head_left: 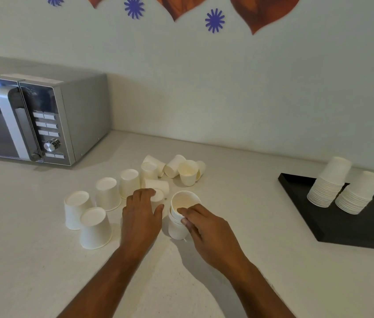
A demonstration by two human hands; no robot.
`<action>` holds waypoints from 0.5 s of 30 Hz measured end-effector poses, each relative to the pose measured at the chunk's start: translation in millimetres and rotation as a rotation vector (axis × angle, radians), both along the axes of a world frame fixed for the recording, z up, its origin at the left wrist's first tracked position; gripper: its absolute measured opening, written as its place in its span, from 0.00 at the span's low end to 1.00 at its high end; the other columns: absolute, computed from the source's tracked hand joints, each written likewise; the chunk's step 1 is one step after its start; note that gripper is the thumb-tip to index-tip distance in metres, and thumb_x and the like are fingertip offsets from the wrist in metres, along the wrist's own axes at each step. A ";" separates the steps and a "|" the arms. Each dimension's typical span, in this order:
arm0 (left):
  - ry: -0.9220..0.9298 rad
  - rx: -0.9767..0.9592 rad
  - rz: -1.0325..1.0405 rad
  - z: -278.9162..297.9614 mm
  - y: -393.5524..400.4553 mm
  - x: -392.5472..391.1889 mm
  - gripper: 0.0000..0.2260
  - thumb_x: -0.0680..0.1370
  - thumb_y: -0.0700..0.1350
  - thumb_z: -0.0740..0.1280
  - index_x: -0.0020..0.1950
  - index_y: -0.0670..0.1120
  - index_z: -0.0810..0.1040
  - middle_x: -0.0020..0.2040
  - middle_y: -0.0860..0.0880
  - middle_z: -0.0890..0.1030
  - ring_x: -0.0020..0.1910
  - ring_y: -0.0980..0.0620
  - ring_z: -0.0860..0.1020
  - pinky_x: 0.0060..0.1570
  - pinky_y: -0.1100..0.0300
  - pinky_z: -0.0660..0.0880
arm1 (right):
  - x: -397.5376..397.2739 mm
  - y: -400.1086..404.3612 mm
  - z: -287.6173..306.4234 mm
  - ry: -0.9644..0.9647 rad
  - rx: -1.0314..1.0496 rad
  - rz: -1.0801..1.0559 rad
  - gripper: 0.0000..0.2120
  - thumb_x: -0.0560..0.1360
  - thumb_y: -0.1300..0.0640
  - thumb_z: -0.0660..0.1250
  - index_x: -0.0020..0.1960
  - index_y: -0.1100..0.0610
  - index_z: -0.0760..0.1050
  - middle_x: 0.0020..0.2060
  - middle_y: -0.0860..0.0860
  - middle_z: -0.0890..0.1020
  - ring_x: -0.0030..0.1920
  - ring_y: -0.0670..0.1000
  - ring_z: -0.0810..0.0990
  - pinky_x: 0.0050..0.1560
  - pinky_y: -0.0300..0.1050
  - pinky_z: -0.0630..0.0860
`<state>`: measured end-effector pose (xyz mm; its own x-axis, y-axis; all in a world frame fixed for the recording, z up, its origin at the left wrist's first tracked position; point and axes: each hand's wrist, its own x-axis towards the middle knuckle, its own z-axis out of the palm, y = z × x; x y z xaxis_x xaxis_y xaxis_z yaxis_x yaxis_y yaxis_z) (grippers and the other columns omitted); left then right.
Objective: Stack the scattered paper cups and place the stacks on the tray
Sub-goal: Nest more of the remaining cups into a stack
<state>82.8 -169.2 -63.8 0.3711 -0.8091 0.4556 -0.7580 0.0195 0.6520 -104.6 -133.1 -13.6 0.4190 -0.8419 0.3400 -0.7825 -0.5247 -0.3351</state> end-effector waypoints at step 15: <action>0.358 -0.406 -0.140 50.4 30.5 -14.0 0.23 0.76 0.52 0.68 0.69 0.59 0.65 0.64 0.56 0.69 0.62 0.68 0.68 0.56 0.80 0.66 | 10.5 -2.3 28.6 -0.518 0.037 -0.058 0.19 0.79 0.40 0.58 0.69 0.39 0.70 0.65 0.34 0.74 0.62 0.44 0.77 0.60 0.38 0.77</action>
